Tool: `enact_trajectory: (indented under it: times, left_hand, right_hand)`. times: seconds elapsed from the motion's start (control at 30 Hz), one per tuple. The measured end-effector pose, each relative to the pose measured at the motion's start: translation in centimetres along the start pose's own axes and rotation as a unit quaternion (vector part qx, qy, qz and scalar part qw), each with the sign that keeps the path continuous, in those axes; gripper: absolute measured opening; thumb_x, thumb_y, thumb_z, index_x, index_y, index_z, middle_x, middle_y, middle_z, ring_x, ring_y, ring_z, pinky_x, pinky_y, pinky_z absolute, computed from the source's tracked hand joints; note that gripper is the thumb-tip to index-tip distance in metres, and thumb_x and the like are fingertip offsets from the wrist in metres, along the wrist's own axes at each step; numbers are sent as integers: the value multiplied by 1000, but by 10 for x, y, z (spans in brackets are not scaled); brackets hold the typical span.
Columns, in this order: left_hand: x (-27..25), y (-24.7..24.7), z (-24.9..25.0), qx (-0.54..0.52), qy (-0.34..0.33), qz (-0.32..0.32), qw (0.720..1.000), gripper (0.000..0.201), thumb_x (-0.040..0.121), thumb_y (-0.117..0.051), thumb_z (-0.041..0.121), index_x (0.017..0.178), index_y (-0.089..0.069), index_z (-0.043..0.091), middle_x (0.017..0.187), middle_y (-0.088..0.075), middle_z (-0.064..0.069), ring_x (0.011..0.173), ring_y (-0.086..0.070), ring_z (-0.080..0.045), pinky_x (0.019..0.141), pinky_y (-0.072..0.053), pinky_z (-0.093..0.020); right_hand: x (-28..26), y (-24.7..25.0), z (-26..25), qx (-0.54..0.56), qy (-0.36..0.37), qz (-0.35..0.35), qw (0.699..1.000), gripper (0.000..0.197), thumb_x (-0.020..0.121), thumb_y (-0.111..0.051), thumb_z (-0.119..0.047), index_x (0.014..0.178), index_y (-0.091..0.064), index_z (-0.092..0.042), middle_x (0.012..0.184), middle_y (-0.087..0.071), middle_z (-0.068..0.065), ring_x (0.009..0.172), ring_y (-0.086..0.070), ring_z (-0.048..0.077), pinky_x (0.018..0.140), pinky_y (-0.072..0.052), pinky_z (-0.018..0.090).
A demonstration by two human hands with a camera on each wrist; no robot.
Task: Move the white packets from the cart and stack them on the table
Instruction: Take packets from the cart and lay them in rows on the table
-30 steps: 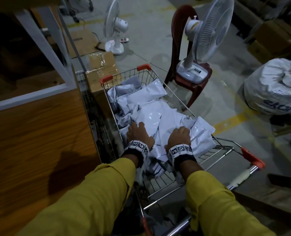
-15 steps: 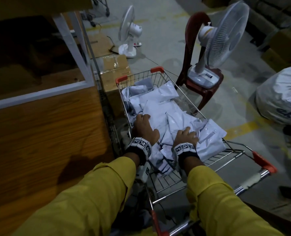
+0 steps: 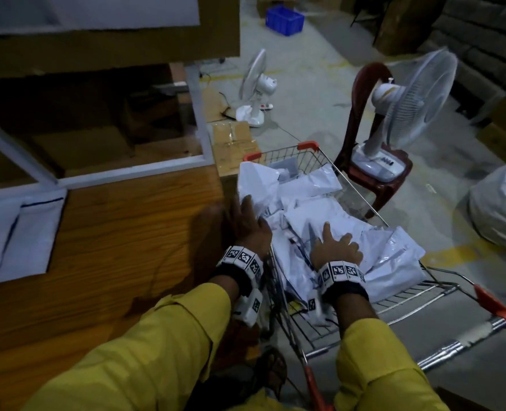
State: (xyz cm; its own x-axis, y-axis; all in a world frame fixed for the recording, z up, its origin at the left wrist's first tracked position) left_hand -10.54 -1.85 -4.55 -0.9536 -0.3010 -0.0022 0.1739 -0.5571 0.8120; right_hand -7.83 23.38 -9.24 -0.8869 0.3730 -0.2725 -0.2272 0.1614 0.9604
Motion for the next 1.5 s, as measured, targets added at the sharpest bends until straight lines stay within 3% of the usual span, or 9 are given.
enact_trajectory:
  times: [0.23,0.43,0.6,0.73,0.9,1.03,1.17,1.3,1.5]
  left_hand:
    - [-5,80,-89,46,63,39,996,59,97,-44,36,153,-31,26,165,-16,-4,143,-22,-34,116,-20,-47]
    - [-12,118,-188,59,129,33,989,63,97,-43,47,154,-22,30,165,-7,-2,149,-11,-34,120,-15,-50]
    - [-22,139,-257,54,189,49,979,61,94,-32,68,143,-40,32,167,0,-9,148,-14,-34,116,-16,-53]
    - [-32,171,-262,77,62,124,987,47,98,-42,45,143,-32,34,166,-13,-18,145,-27,-42,104,-30,-58]
    - [-39,150,-271,146,-103,-4,984,49,97,-34,35,140,-55,26,162,-28,-10,143,-28,-34,103,-33,-59]
    - [-31,144,-289,135,-51,-58,988,60,93,-23,42,148,-43,31,164,-23,2,147,-13,-19,114,-27,-56]
    - [-22,155,-293,185,-40,-102,977,62,99,-46,37,157,-23,36,167,-6,4,153,-3,-24,119,-18,-49]
    - [-15,167,-305,199,-27,-114,973,71,96,-57,42,157,-24,34,168,-6,1,153,-2,-26,122,-13,-48]
    - [-13,190,-315,173,-62,-72,980,59,96,-53,40,152,-40,26,165,-22,0,152,-14,-26,122,-19,-46]
  right_hand:
    - [-56,35,-96,46,58,90,993,62,97,-46,-44,156,-25,-39,159,-19,28,132,-38,44,106,-33,51]
    - [-118,44,-200,72,178,138,972,67,88,-34,-46,153,-35,-34,157,-22,32,127,-40,50,100,-36,57]
    - [-154,-54,-272,9,299,-38,953,74,91,-22,-71,156,-3,-41,165,18,16,147,0,45,116,-18,59]
    - [-182,-74,-281,-2,310,-10,951,63,101,-29,-55,157,-8,-37,160,25,24,145,-6,48,110,-21,57]
    - [-185,-75,-292,3,288,-26,957,70,98,-36,-44,157,2,-38,161,25,22,149,6,47,118,-11,57]
    - [-195,-89,-308,5,300,-36,953,76,92,-37,-43,156,3,-42,160,29,19,148,12,49,120,-9,58]
    - [-205,-97,-322,6,323,-60,945,88,85,-42,-47,155,13,-44,161,30,16,147,17,51,121,-6,60]
    - [-203,-82,-323,9,313,-45,949,107,83,-62,-46,158,14,-32,163,15,20,149,6,47,122,-15,53]
    - [-216,-70,-327,21,246,49,968,78,76,-61,-51,143,-41,-19,147,-37,22,129,-36,41,106,-38,48]
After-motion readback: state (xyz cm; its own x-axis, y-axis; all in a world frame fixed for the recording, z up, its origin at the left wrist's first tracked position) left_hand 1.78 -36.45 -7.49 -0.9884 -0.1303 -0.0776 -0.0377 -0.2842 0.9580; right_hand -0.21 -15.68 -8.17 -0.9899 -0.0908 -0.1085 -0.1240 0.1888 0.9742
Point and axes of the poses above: each hand's wrist, its own x-axis towards the middle knuckle, its own y-axis out of the back of the hand, z = x × y, the point moved 10 cm from there along x, towards the middle knuckle
